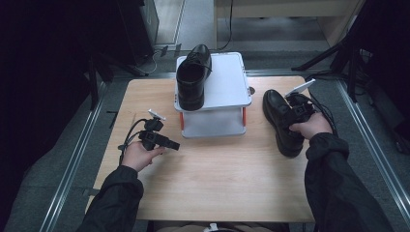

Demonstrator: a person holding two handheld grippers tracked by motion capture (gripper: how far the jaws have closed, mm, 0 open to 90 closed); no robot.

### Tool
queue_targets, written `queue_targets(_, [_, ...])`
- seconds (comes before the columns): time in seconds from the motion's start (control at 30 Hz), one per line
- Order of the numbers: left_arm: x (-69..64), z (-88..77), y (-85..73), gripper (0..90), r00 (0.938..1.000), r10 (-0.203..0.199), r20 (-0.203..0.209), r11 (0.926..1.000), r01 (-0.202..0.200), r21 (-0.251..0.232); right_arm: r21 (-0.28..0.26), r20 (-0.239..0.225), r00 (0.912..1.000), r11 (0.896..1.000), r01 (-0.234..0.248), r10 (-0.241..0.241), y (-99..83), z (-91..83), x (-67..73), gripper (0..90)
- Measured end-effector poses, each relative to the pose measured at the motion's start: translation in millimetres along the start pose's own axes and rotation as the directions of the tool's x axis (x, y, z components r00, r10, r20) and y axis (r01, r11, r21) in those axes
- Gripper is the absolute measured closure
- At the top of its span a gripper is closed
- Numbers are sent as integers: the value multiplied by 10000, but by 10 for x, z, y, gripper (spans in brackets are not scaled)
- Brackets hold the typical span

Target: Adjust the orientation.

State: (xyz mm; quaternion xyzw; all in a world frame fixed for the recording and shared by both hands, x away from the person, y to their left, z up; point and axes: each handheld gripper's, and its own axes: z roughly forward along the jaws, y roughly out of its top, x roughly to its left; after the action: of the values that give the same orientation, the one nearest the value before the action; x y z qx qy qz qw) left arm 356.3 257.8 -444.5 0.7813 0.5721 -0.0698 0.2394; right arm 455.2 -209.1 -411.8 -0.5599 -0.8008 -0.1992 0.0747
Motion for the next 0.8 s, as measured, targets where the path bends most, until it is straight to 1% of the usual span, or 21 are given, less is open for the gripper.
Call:
queue_targets(0.07, [1, 1, -1, 497, 10000, 14, -5, 10000, -14, 13, 72, -231, 9996, 9998, -178, 180, 49, 51, 32, 847])
queue_targets(0.13, [1, 2, -1, 497, 10000, 29, 3, 10000, -29, 12, 34, -369, 9991, 9998, -183, 184, 75, 72, 53, 841])
queue_targets(0.23, [5, 11, -1, 496, 9999, 125, -28, 9999, -124, 56, 13, -257, 9996, 10000, -94, 94, 78, 75, 74, 820])
queue_targets(0.3, [6, 11, -2, 494, 9999, 135, -16, 9999, -135, 64, -66, -193, 9998, 9999, 87, -88, 67, 60, 77, 794])
queue_targets(0.4, [4, 8, -4, 494, 10000, 80, -28, 10000, -80, 24, -277, -292, 9996, 9996, 50, -58, 57, -42, 70, 770])
queue_targets(0.47, [7, 9, -3, 494, 9999, 99, -46, 9999, -98, 35, -522, -424, 9991, 9986, 53, -75, 52, -158, 48, 760])
queue_targets(0.5, [7, 10, -3, 495, 9999, 105, -44, 9999, -105, 44, -668, -442, 9990, 9978, 15, -45, 48, -218, 31, 755])
queue_targets(0.57, [7, 13, -1, 495, 9999, 137, -36, 9999, -136, 69, -814, -329, 9994, 9967, 24, -51, 35, -326, -29, 741])
queue_targets(0.63, [2, 17, -1, 495, 9999, 142, -43, 9999, -141, 94, -920, -278, 9995, 9956, -148, 122, 9, -410, -123, 732])
queue_targets(0.73, [-3, 24, 0, 496, 9999, 137, -25, 9999, -137, 102, -940, -150, 9994, 9950, -335, 322, -40, -451, -268, 706])
queue_targets(0.8, [-8, 28, 0, 496, 9999, 144, -13, 9999, -144, 91, -912, -150, 9989, 9948, -448, 436, -73, -443, -367, 705])
